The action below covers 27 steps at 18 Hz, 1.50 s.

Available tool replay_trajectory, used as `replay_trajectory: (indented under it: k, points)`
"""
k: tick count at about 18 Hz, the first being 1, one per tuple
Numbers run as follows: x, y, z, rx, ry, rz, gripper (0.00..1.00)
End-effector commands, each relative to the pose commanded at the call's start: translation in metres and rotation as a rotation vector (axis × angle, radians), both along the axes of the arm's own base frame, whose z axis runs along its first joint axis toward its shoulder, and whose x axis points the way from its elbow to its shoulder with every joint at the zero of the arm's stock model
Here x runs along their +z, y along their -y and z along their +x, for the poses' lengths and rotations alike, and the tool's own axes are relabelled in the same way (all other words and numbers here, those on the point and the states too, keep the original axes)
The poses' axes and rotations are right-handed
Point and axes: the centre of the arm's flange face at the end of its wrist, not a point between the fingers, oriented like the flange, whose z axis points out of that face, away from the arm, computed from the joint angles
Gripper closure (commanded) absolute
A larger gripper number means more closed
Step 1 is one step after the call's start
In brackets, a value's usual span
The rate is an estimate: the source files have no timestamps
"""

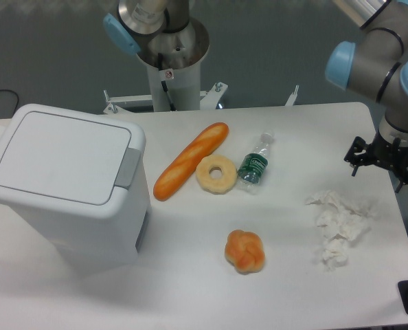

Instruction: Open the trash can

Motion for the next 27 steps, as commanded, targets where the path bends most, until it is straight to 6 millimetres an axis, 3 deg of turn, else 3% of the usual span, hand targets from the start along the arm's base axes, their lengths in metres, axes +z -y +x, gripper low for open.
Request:
replay_trajectory:
  k: [6,8,13,16,24,27]
  points:
    - [0.000,-0.002,0.004,0.008,0.001,-0.012,0.00]
    - [0.001,-0.007,0.017,0.002,-0.008,-0.069,0.00]
    - [0.028,-0.005,0.052,0.001,-0.027,-0.077,0.00]
    - [0.023,0.001,0.063,0.007,-0.010,-0.073,0.00]
    - [0.022,-0.005,0.077,0.079,0.017,-0.025,0.00]
    - [0.043,-0.015,0.096,0.074,-0.003,-0.014,0.00]
